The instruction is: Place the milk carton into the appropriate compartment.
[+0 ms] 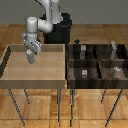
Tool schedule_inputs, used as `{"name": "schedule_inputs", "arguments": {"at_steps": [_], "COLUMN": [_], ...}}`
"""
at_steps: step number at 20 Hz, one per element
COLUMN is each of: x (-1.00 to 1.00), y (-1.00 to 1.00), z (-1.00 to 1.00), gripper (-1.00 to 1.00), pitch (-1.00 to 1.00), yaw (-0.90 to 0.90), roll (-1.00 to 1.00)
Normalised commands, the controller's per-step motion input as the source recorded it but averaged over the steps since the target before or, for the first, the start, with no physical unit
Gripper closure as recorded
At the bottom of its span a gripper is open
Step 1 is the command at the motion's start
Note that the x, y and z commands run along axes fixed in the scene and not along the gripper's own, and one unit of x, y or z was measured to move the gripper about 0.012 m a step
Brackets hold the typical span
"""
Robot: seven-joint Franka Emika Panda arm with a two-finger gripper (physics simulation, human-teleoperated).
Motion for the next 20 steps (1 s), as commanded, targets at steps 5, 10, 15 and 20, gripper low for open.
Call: {"name": "schedule_inputs", "arguments": {"at_steps": [5,10,15,20], "x": [0.2,0.0,0.0,0.2], "y": [0.0,-0.2,0.0,0.0], "z": [0.0,0.0,0.4,0.0], "gripper": [-1.0,-1.0,-1.0,-1.0], "pitch": [0.0,0.0,0.0,0.0], "yaw": [0.0,0.0,0.0,0.0], "roll": [0.0,0.0,0.0,0.0]}}
